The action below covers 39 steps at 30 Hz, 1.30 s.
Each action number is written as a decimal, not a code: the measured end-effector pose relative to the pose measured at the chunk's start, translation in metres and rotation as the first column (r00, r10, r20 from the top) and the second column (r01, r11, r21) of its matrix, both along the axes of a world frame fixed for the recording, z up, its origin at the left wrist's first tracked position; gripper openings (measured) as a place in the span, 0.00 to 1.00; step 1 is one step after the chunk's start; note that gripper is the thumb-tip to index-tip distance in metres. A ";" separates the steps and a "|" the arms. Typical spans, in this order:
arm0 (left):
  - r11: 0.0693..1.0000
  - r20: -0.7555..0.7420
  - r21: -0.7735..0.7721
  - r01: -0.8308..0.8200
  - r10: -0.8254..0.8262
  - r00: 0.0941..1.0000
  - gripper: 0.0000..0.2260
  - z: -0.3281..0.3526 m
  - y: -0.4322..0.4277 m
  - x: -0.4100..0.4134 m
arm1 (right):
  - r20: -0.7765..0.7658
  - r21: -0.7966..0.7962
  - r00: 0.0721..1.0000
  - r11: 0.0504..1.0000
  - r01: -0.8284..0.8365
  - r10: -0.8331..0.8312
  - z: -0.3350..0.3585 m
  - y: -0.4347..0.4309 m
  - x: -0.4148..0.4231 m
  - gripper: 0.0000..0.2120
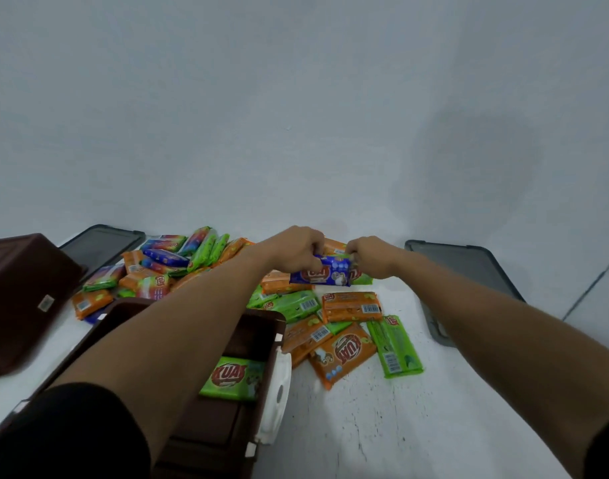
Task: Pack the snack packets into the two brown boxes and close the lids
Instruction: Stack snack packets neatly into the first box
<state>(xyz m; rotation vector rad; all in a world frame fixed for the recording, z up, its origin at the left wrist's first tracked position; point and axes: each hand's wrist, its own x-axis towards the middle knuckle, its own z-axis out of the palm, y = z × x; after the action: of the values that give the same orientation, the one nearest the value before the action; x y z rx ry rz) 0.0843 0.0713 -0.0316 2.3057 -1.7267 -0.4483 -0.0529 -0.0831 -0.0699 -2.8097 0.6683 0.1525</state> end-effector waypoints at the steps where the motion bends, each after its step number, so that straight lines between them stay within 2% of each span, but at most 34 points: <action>1: 1.000 -0.040 -0.004 -0.017 0.017 0.999 0.11 0.006 0.005 0.005 | 0.027 0.036 0.999 0.999 0.027 -0.028 0.006 0.000 -0.001 0.13; 4: 0.999 -0.063 0.021 -0.043 0.045 0.997 0.12 0.018 0.023 0.015 | 0.112 0.218 0.983 0.969 0.117 -0.144 0.021 0.006 -0.005 0.13; 7: 0.995 -0.128 0.007 -0.095 0.095 0.987 0.11 0.026 0.042 0.022 | 0.215 0.401 0.947 0.905 0.138 -0.239 0.035 0.025 -0.006 0.13; 9: 0.995 -0.155 -0.003 -0.099 0.098 0.983 0.11 0.032 0.056 0.027 | 0.218 0.438 0.946 0.890 0.125 -0.240 0.044 0.042 -0.006 0.11; 10: 0.996 -0.147 0.003 -0.085 0.084 0.986 0.12 0.035 0.063 0.029 | 0.202 0.435 0.954 0.893 0.114 -0.220 0.048 0.050 -0.007 0.13; 13: 0.999 -0.096 0.042 -0.022 0.026 0.995 0.23 0.044 0.085 0.035 | 0.202 0.318 0.973 0.947 0.039 -0.108 0.058 0.075 -0.008 0.34; 15: 0.999 -0.061 0.049 0.006 -0.003 0.998 0.30 0.047 0.100 0.040 | 0.247 0.208 0.968 0.978 -0.004 -0.049 0.060 0.090 -0.005 0.39; 19: 0.998 0.041 -0.014 0.060 -0.059 0.997 0.34 0.045 0.130 0.051 | 0.291 0.056 0.957 0.998 -0.016 -0.001 0.066 0.125 0.005 0.37; 25: 0.996 0.120 -0.014 0.087 -0.085 0.989 0.32 0.042 0.181 0.068 | 0.246 0.025 0.969 1.000 0.015 -0.020 0.069 0.180 0.010 0.37; 31: 0.993 0.150 0.061 0.096 -0.104 0.983 0.37 0.033 0.228 0.073 | -0.016 -0.085 0.999 0.996 0.036 -0.038 0.068 0.242 0.014 0.47; 33: 0.988 0.151 0.101 0.120 -0.134 0.979 0.38 0.027 0.240 0.073 | -0.070 -0.070 0.997 0.997 0.027 -0.032 0.064 0.264 0.015 0.48; 39: 0.968 0.210 0.178 0.176 -0.212 0.954 0.29 0.000 0.266 0.068 | -0.112 -0.078 0.993 0.996 0.041 -0.049 0.029 0.306 0.018 0.38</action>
<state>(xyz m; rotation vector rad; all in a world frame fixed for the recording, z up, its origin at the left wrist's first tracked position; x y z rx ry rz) 0.1525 0.3369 -0.0319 2.3843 -2.1130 -0.3790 -0.0347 0.2233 -0.0405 -2.8724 0.7780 0.2863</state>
